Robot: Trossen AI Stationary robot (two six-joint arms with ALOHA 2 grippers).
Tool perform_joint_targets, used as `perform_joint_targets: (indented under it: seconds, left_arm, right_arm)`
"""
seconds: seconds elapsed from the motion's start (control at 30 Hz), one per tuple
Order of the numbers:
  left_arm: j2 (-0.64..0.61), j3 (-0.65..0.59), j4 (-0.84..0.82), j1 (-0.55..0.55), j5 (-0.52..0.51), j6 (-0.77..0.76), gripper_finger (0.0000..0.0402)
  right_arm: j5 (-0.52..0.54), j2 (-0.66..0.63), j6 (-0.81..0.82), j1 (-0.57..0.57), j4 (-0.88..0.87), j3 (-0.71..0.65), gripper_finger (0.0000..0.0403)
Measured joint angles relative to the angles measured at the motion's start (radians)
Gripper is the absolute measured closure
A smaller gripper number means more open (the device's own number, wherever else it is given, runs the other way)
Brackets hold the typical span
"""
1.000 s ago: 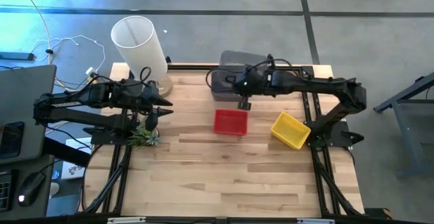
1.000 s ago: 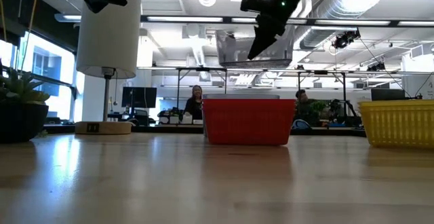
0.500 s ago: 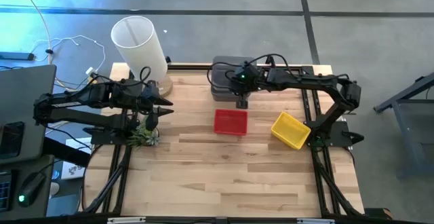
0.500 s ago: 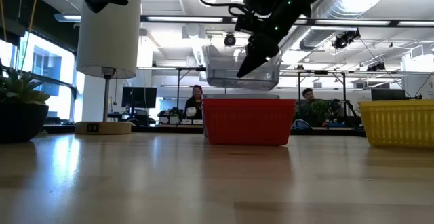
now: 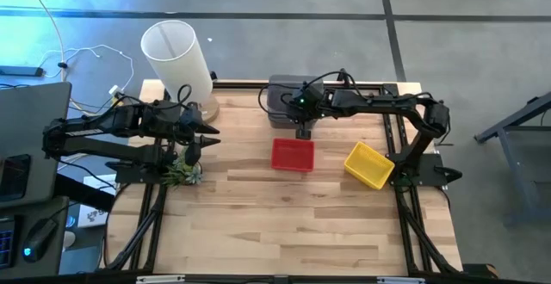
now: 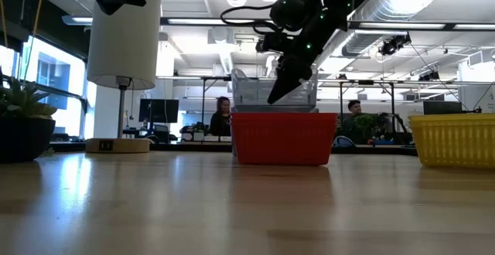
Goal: Stack baskets by color
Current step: Stack the black bin on the stacked black bins
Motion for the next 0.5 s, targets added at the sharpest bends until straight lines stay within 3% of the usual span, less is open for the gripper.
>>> perform_joint_targets:
  seconds: [0.5]
  left_arm:
    - [0.000,0.000,-0.001,0.000,0.000,-0.012,0.0268]
  right_arm:
    - [0.024,0.000,0.025,0.000,-0.008,0.000,0.0399]
